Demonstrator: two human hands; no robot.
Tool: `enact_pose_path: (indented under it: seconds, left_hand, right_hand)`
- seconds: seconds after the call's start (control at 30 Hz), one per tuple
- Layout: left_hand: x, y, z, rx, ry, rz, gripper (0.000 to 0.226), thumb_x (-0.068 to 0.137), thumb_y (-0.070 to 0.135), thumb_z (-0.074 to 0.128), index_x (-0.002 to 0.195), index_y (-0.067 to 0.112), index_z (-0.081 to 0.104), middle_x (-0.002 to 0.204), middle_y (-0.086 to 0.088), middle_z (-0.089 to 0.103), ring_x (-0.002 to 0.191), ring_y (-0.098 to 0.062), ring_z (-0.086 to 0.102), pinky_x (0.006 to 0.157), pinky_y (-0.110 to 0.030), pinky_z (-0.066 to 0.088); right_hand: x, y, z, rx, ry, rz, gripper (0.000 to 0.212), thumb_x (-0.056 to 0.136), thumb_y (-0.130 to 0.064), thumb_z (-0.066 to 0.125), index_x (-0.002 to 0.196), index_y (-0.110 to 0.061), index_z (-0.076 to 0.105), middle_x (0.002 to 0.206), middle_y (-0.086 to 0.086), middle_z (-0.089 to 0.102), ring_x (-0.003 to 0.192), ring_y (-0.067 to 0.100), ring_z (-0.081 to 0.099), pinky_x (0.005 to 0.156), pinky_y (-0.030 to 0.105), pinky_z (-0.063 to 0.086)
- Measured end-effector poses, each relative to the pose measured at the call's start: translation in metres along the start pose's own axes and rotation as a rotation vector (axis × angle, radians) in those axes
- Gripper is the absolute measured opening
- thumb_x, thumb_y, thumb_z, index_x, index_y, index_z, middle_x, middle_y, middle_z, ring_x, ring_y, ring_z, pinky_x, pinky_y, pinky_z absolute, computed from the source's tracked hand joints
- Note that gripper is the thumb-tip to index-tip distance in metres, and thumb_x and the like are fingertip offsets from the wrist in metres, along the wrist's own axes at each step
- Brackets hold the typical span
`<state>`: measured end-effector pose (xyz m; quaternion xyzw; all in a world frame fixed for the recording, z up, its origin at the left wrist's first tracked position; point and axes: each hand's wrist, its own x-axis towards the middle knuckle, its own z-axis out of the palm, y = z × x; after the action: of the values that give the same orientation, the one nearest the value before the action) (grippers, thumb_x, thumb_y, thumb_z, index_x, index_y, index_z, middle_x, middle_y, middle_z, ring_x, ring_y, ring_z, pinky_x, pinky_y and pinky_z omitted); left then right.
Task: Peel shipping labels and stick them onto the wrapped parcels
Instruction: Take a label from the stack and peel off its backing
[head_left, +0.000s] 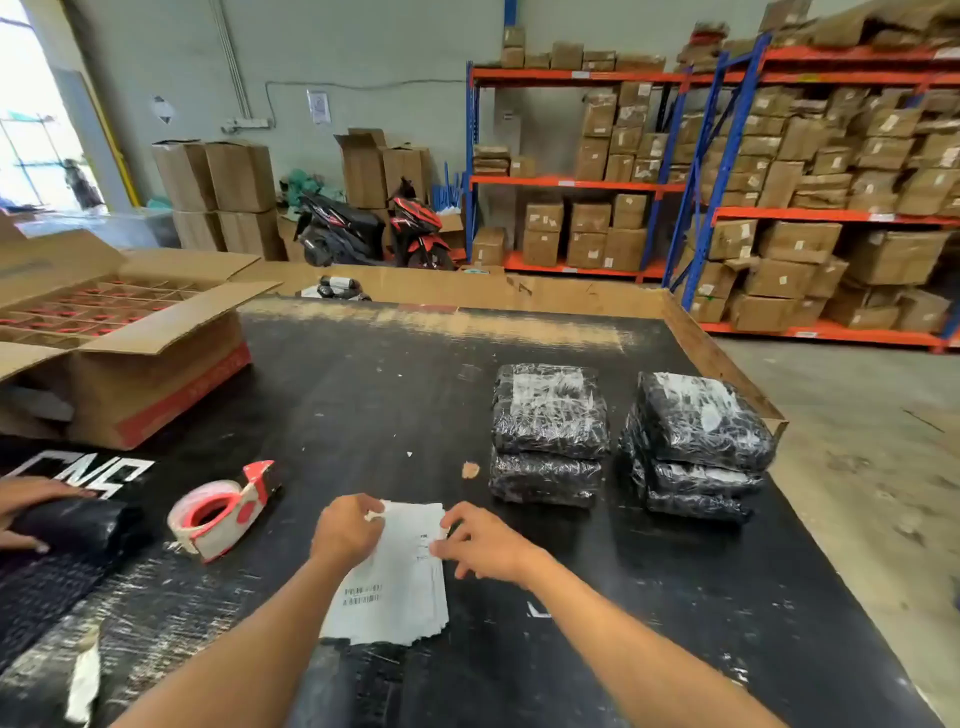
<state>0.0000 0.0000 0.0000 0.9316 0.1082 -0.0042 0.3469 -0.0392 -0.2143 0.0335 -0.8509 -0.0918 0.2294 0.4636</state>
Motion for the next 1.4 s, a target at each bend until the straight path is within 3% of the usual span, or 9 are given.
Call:
enact_pose_path:
  seconds: [0.23,0.43,0.53,0.67,0.8,0.9,1.07,1.27,1.4]
  left_hand:
    - [-0.023,-0.022,0.021,-0.048,-0.017,-0.029,0.037,0.086,0.025,0.072,0.122,0.025,0.063,0.126,-0.01,0.054,0.107,-0.026,0.058,0.095,-0.038,0.048]
    - [-0.034,-0.028,0.038,-0.051,0.044,-0.066,0.06,0.09,0.055,0.056,0.145,0.038,0.038,0.136,-0.006,0.045,0.125,-0.034,0.043,0.104,-0.049,0.037]
    - [-0.035,-0.028,0.043,0.053,0.067,-0.044,0.059,0.094,0.059,0.042,0.149,0.043,0.025,0.137,-0.006,0.041,0.123,-0.032,0.042,0.106,-0.049,0.035]
    - [-0.038,-0.023,0.046,0.172,0.061,-0.017,0.064,0.093,0.062,0.041,0.15,0.039,0.022,0.137,-0.004,0.037,0.12,-0.03,0.041,0.103,-0.046,0.035]
    - [-0.042,-0.01,0.04,0.133,0.133,-0.022,0.058,0.089,0.065,0.048,0.14,0.037,0.039,0.137,-0.003,0.036,0.126,-0.03,0.037,0.108,-0.049,0.026]
    - [-0.042,0.01,0.029,-0.018,0.206,0.159,0.041,0.089,0.06,0.055,0.12,0.032,0.058,0.125,0.006,0.044,0.125,-0.022,0.039,0.108,-0.046,0.027]
    - [-0.046,0.045,0.0,-0.729,-0.035,0.193,0.029,0.097,0.031,0.059,0.086,0.007,0.071,0.081,-0.005,0.075,0.072,-0.017,0.064,0.057,-0.027,0.048]
    - [-0.067,0.066,-0.007,-0.894,-0.37,0.267,0.01,0.091,0.017,0.069,0.095,0.007,0.07,0.087,-0.013,0.075,0.071,-0.02,0.062,0.059,-0.028,0.049]
    - [-0.081,0.084,-0.009,-0.768,-0.571,0.326,0.009,0.091,0.016,0.067,0.098,0.011,0.071,0.089,-0.009,0.076,0.076,-0.018,0.068,0.063,-0.028,0.051]
  right_hand:
    - [0.011,0.025,0.064,0.057,0.28,0.149,0.057,0.074,-0.042,0.084,0.112,-0.012,0.055,0.107,0.002,0.067,0.099,0.022,0.064,0.084,0.038,0.052]
    - [0.015,0.033,0.066,0.124,0.444,0.178,0.044,0.081,-0.027,0.08,0.056,-0.011,0.048,0.063,0.005,0.058,0.061,0.018,0.053,0.056,0.032,0.034]
    - [0.015,0.038,0.058,0.172,0.446,0.177,0.037,0.089,-0.024,0.073,0.059,-0.003,0.066,0.074,0.01,0.074,0.065,0.017,0.062,0.055,0.03,0.041]
    - [0.01,0.044,0.055,0.138,0.422,0.152,0.046,0.097,-0.023,0.062,0.052,-0.02,0.051,0.06,-0.006,0.058,0.058,0.012,0.049,0.049,0.024,0.034]
    - [-0.001,0.051,0.043,0.22,0.449,0.105,0.027,0.098,-0.022,0.062,0.085,0.0,0.071,0.066,-0.001,0.057,0.062,0.011,0.045,0.056,0.026,0.039]
    - [-0.015,0.047,0.022,0.261,0.368,0.037,0.017,0.099,-0.023,0.06,0.091,-0.017,0.074,0.088,0.002,0.076,0.071,0.009,0.06,0.051,0.025,0.045]
    - [-0.039,0.035,-0.019,0.426,0.364,-0.026,0.01,0.097,-0.021,0.065,0.093,-0.014,0.072,0.09,0.002,0.078,0.075,0.013,0.068,0.05,0.024,0.05]
    - [-0.055,0.033,-0.054,0.916,0.503,-0.071,0.021,0.091,-0.019,0.072,0.107,-0.006,0.072,0.105,0.012,0.078,0.097,0.026,0.074,0.081,0.042,0.06]
    - [-0.07,0.027,-0.081,0.834,0.522,-0.074,0.021,0.088,-0.019,0.075,0.105,-0.008,0.075,0.105,0.013,0.078,0.095,0.028,0.076,0.072,0.04,0.062]
